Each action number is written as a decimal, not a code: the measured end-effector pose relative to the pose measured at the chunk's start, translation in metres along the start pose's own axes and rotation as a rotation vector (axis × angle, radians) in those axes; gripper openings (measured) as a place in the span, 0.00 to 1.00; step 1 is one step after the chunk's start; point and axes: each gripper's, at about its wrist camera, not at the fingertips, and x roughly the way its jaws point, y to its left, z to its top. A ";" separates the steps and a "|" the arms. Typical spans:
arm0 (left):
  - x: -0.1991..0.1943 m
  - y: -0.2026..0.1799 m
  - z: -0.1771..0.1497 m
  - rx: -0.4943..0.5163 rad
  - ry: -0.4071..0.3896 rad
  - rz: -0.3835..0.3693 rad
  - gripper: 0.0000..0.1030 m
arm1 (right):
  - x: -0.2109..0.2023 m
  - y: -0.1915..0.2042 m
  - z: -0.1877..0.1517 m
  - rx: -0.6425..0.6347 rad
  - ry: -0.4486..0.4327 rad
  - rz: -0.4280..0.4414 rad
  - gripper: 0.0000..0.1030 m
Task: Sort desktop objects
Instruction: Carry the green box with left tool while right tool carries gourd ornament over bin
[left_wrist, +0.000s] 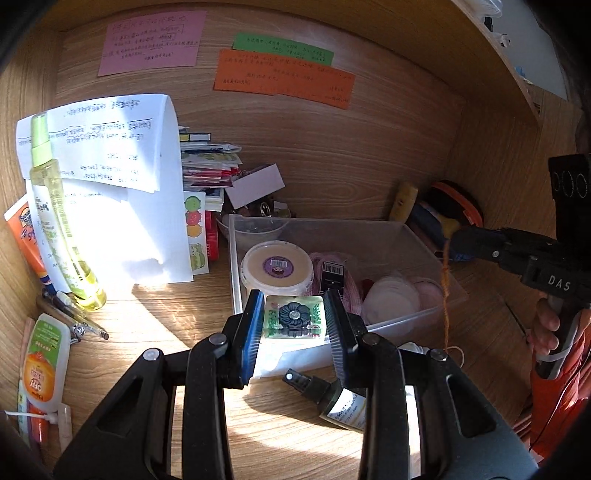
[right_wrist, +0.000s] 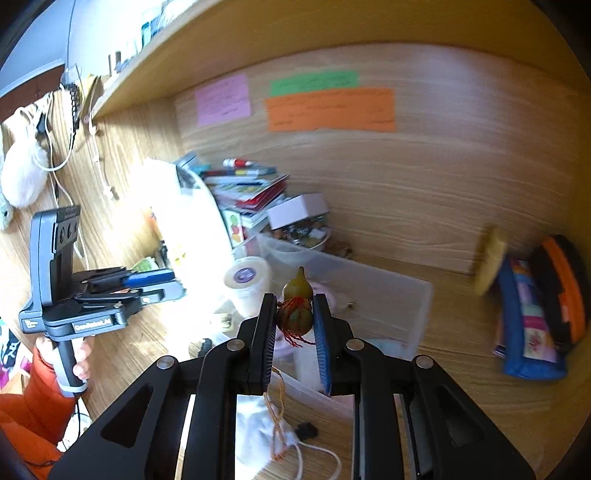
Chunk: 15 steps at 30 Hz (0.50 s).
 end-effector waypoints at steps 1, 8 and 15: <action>0.002 0.000 0.001 0.003 0.002 -0.001 0.32 | 0.007 0.003 0.001 -0.011 0.011 0.004 0.17; 0.023 0.004 -0.002 0.001 0.034 -0.003 0.32 | 0.054 0.020 0.003 -0.048 0.107 0.031 0.17; 0.030 0.009 -0.008 -0.007 0.051 -0.028 0.32 | 0.081 0.030 -0.010 -0.066 0.157 0.055 0.17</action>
